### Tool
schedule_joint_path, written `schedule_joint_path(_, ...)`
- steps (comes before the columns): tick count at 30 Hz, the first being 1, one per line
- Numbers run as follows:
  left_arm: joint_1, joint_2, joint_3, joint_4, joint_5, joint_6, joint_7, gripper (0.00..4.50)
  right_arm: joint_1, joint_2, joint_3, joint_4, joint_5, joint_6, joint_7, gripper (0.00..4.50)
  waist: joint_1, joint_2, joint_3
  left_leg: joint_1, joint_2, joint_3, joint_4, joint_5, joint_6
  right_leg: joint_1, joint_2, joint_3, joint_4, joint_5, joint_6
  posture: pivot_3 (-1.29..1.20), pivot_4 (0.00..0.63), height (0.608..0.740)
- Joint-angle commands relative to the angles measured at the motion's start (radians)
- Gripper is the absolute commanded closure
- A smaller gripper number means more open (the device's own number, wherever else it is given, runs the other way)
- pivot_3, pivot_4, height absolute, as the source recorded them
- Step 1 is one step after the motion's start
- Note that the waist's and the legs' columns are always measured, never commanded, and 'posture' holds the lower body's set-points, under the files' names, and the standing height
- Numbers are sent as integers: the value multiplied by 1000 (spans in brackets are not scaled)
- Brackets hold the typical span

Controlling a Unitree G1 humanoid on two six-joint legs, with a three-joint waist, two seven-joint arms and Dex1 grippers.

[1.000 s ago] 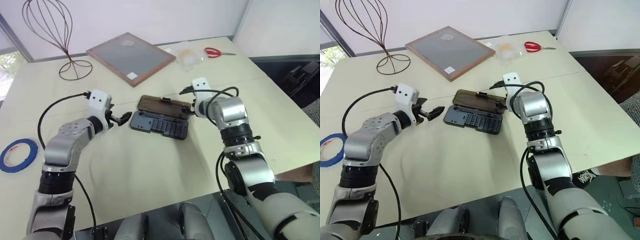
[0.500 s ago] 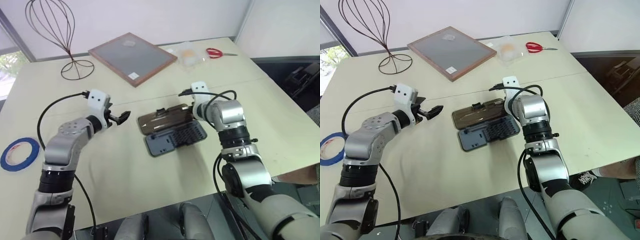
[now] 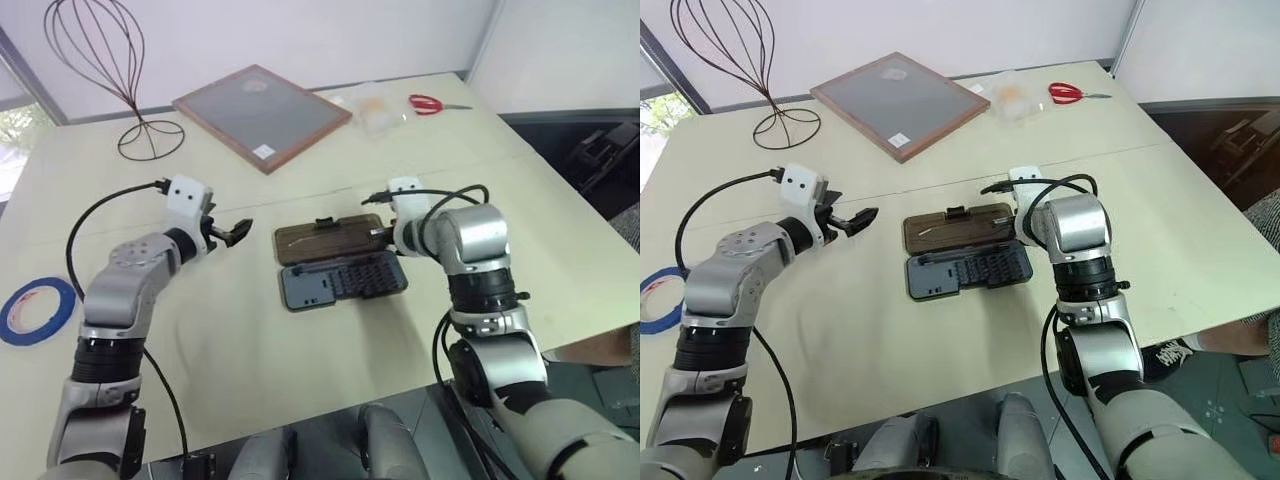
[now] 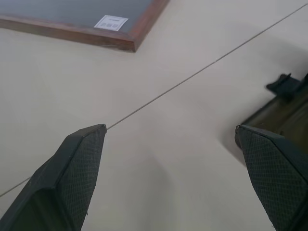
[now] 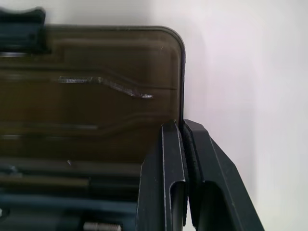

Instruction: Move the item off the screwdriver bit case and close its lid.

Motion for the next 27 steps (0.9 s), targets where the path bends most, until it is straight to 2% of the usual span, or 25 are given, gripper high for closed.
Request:
schedule_joint_path(1, -12, 16, 22, -28, -1, -6, -2, 0, 28, -21, 31, -119, 83, 58, 37, 4458, -1, 0, 0, 0, 0, 1, 0, 0, 0, 0, 0, 0, 0, 0, 0, 0, 150, 740)
schedule_joint_path(11, -20, 16, 4, -35, 1, 5, -5, 0, 79, -93, 64, -205, 254, 58, 3, 4458, 1, 0, 0, 0, 0, 1, 0, 0, 0, 0, 0, 0, 0, 0, 0, 0, 150, 740)
schedule_joint_path(27, -29, 24, -2, -49, 5, 16, -4, 0, 124, -319, 127, -253, 790, 58, -213, 4458, 3, 0, 0, 0, 0, 2, 0, 0, 0, 0, -1, 0, -1, 0, 0, 0, 150, 740)
